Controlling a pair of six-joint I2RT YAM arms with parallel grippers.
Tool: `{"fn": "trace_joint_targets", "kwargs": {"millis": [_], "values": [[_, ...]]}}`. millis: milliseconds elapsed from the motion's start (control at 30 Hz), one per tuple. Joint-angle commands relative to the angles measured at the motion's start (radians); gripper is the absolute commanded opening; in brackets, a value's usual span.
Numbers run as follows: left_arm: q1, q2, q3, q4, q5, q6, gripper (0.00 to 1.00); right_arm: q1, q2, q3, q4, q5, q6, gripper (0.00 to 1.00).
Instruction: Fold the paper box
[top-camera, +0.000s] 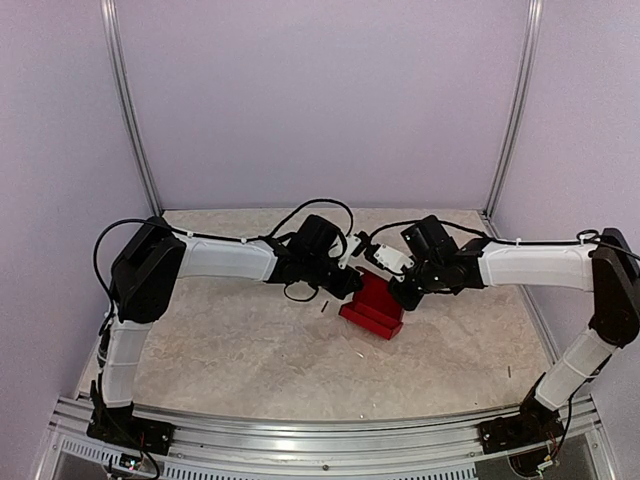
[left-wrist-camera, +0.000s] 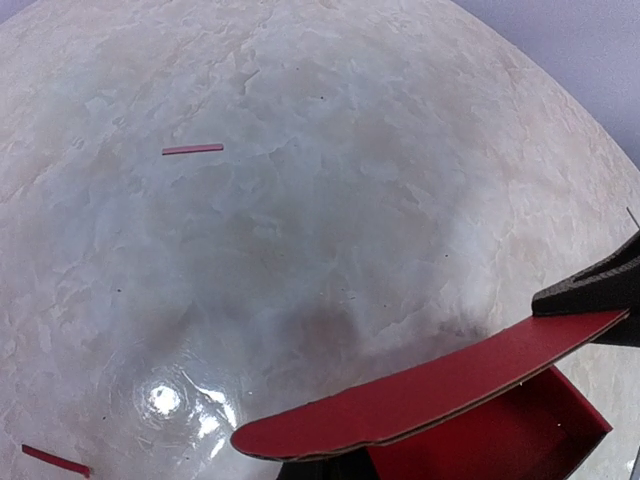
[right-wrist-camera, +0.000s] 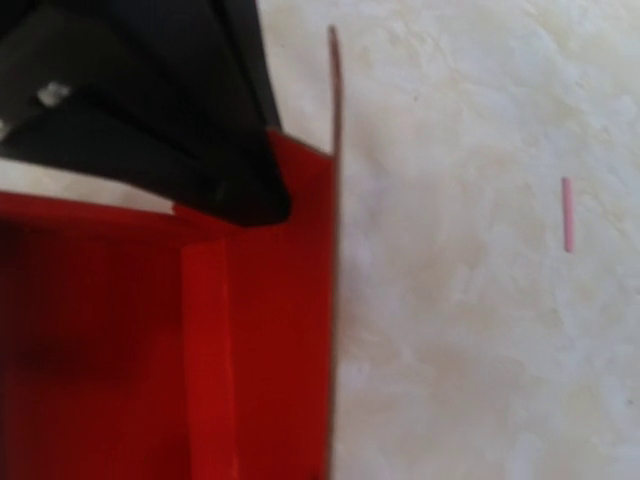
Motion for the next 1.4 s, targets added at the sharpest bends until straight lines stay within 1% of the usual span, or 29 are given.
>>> {"fn": "trace_joint_targets", "kwargs": {"millis": [0, 333, 500, 600, 700, 900, 1200, 1367], "values": [[-0.048, -0.023, -0.029, 0.035, -0.086, -0.100, 0.00, 0.062, -0.057, -0.020, 0.081, 0.041, -0.047, 0.00], [-0.147, -0.053, -0.100, 0.076, -0.217, -0.175, 0.00, 0.163, -0.140, -0.119, 0.171, 0.192, -0.118, 0.00], [-0.159, -0.053, -0.112, 0.088, -0.237, -0.297, 0.00, 0.181, -0.145, -0.124, 0.195, 0.223, -0.130, 0.00], [-0.160, -0.070, -0.119, 0.141, -0.239, -0.337, 0.00, 0.183, -0.145, -0.116, 0.199, 0.241, -0.135, 0.00], [-0.174, -0.079, -0.130, 0.145, -0.288, -0.341, 0.00, 0.182, -0.155, -0.117, 0.203, 0.251, -0.143, 0.00], [-0.201, -0.077, -0.201, 0.167, -0.335, -0.357, 0.00, 0.197, -0.173, -0.160, 0.226, 0.259, -0.175, 0.00], [-0.262, -0.074, -0.253, 0.195, -0.384, -0.407, 0.00, 0.287, -0.200, -0.219, 0.241, 0.300, -0.231, 0.00], [-0.300, -0.108, -0.343, 0.231, -0.465, -0.414, 0.00, 0.310, -0.225, -0.259, 0.260, 0.306, -0.257, 0.00]]}}
